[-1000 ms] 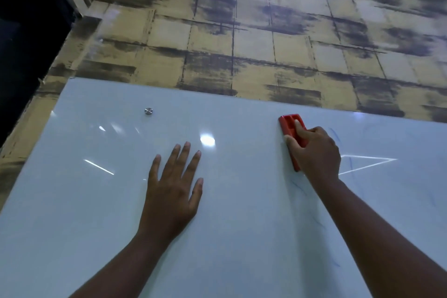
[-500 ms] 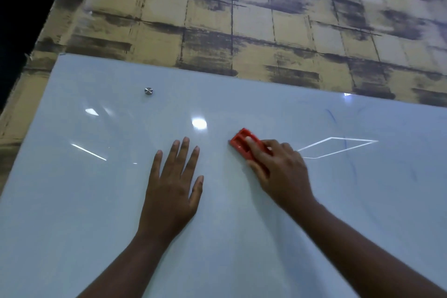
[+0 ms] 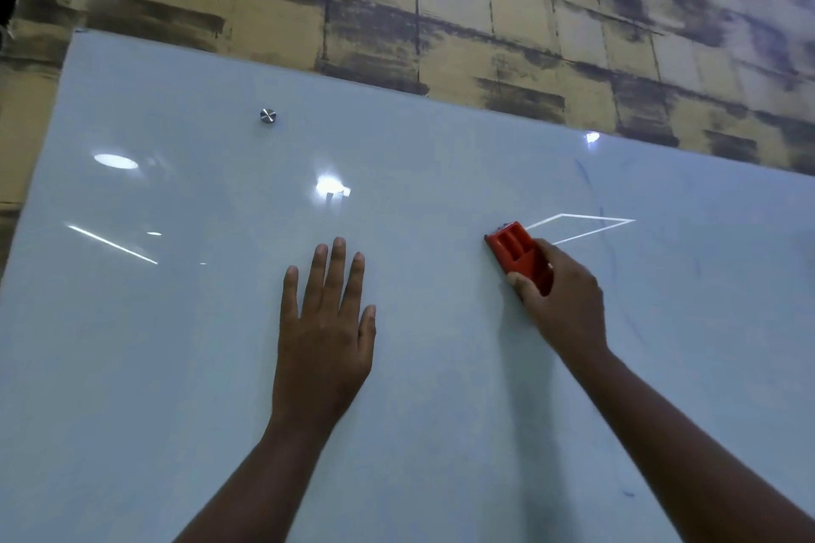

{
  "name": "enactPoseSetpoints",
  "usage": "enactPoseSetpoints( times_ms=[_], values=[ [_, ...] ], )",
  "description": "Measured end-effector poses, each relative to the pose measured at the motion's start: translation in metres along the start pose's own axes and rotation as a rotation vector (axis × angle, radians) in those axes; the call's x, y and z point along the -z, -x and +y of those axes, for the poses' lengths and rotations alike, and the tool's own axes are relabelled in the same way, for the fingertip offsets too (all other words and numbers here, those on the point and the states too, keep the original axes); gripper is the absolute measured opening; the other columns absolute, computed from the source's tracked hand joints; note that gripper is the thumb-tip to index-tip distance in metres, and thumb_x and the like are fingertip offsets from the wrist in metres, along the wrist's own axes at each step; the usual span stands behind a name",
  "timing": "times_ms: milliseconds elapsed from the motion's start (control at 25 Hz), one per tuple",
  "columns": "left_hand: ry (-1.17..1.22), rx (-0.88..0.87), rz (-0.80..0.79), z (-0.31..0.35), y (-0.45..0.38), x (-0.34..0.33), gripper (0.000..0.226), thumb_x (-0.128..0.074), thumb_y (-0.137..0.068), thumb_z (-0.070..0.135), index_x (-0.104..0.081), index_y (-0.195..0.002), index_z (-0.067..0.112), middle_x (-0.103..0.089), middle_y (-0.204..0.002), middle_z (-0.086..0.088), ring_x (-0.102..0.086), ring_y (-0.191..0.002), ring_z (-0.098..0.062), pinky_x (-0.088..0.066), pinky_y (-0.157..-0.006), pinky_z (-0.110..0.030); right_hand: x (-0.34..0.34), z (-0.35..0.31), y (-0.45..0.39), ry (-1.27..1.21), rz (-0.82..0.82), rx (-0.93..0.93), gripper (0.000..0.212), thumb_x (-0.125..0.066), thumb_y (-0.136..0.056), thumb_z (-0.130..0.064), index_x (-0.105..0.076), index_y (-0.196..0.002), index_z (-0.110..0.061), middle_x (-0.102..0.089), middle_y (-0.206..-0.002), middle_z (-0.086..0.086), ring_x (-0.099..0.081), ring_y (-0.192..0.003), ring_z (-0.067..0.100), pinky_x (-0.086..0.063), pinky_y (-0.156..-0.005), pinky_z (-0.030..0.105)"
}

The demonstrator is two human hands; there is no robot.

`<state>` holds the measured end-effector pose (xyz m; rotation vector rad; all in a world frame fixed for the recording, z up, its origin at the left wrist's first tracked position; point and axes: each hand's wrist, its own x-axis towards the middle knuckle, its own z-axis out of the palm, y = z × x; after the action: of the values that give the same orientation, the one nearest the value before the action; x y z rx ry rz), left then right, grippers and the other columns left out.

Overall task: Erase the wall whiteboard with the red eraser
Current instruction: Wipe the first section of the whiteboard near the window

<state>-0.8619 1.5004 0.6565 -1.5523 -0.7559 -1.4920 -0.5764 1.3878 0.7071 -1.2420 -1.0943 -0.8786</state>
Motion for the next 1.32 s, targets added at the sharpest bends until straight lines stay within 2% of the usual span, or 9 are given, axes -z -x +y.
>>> enactPoseSetpoints(
  times_ms=[240, 440, 560, 680, 800, 960, 1120, 1240, 1320],
  values=[
    [0.008, 0.046, -0.065, 0.026, 0.061, 0.006, 0.066, -0.037, -0.108, 0.033, -0.022, -0.167, 0.007, -0.012, -0.176, -0.018, -0.014, -0.163, -0.036, -0.018, -0.129, -0.063, -0.017, -0.040, 0.090, 0.124, -0.140, 0.284, 0.059, -0.065, -0.085, -0.044, -0.057, -0.138, -0.020, -0.065, -0.112, 0.001, -0.058, -0.091, 0.028, -0.051, -0.076, 0.045],
    [-0.014, 0.046, -0.096, 0.031, 0.085, 0.008, 0.066, -0.038, -0.107, 0.033, -0.025, -0.167, 0.006, -0.014, -0.176, -0.018, -0.018, -0.162, -0.037, -0.020, -0.128, -0.064, -0.001, -0.008, 0.122, 0.220, -0.246, 0.614, 0.059, -0.062, -0.088, -0.050, -0.055, -0.140, -0.023, -0.062, -0.114, -0.004, -0.060, -0.089, 0.024, -0.052, -0.069, 0.040],
    [-0.018, 0.044, -0.091, 0.034, 0.092, 0.010, 0.065, -0.038, -0.108, 0.033, -0.027, -0.166, 0.006, -0.016, -0.176, -0.018, -0.020, -0.162, -0.037, -0.019, -0.128, -0.063, 0.007, 0.025, 0.090, 0.221, -0.166, 0.525, 0.059, -0.058, -0.089, -0.054, -0.061, -0.139, -0.022, -0.065, -0.112, 0.000, -0.063, -0.090, 0.028, -0.054, -0.067, 0.040],
    [-0.024, 0.059, -0.084, 0.035, 0.094, 0.009, 0.064, -0.037, -0.108, 0.033, -0.029, -0.166, 0.007, -0.018, -0.176, -0.016, -0.022, -0.162, -0.036, -0.019, -0.129, -0.062, 0.021, 0.064, 0.052, 0.183, -0.105, 0.257, 0.057, -0.068, -0.093, -0.051, -0.059, -0.143, -0.025, -0.061, -0.108, 0.004, -0.061, -0.092, 0.029, -0.054, -0.069, 0.038],
    [-0.029, 0.080, -0.083, 0.040, 0.099, 0.009, 0.063, -0.039, -0.108, 0.031, -0.029, -0.166, 0.007, -0.019, -0.175, -0.016, -0.023, -0.161, -0.036, -0.019, -0.128, -0.063, 0.041, 0.104, 0.041, 0.102, -0.091, 0.002, 0.063, -0.067, -0.093, -0.053, -0.053, -0.148, -0.026, -0.053, -0.100, 0.001, -0.058, -0.092, 0.026, -0.051, -0.068, 0.035],
    [-0.045, 0.142, -0.075, 0.055, 0.114, 0.007, 0.062, -0.041, -0.107, 0.027, -0.030, -0.165, 0.006, -0.020, -0.175, -0.016, -0.022, -0.161, -0.037, -0.019, -0.128, -0.064, 0.038, 0.117, 0.066, 0.004, -0.051, -0.103, 0.064, -0.070, -0.093, -0.048, -0.053, -0.149, -0.022, -0.049, -0.095, -0.001, -0.057, -0.090, 0.025, -0.052, -0.072, 0.038],
    [-0.068, 0.150, -0.060, 0.058, 0.120, 0.007, 0.062, -0.041, -0.108, 0.026, -0.030, -0.166, 0.007, -0.020, -0.175, -0.016, -0.022, -0.161, -0.037, -0.018, -0.129, -0.062, 0.018, 0.093, 0.104, -0.035, -0.023, -0.046, 0.063, -0.079, -0.088, -0.038, -0.060, -0.144, -0.017, -0.051, -0.094, 0.005, -0.055, -0.085, 0.030, -0.054, -0.075, 0.049],
    [-0.075, 0.149, -0.051, 0.059, 0.120, 0.008, 0.061, -0.040, -0.109, 0.026, -0.030, -0.165, 0.007, -0.020, -0.175, -0.016, -0.022, -0.161, -0.037, -0.017, -0.129, -0.062, 0.002, 0.054, 0.155, -0.040, -0.083, 0.115, 0.059, -0.074, -0.086, -0.043, -0.064, -0.139, -0.020, -0.055, -0.098, 0.005, -0.054, -0.085, 0.030, -0.050, -0.071, 0.044],
    [-0.065, 0.155, -0.060, 0.059, 0.120, 0.009, 0.061, -0.040, -0.109, 0.027, -0.029, -0.166, 0.008, -0.019, -0.175, -0.016, -0.020, -0.162, -0.036, -0.015, -0.130, -0.061, -0.005, 0.031, 0.202, -0.032, -0.196, 0.257, 0.060, -0.066, -0.083, -0.052, -0.063, -0.137, -0.025, -0.057, -0.101, 0.001, -0.053, -0.086, 0.027, -0.046, -0.069, 0.040]
  ],
)
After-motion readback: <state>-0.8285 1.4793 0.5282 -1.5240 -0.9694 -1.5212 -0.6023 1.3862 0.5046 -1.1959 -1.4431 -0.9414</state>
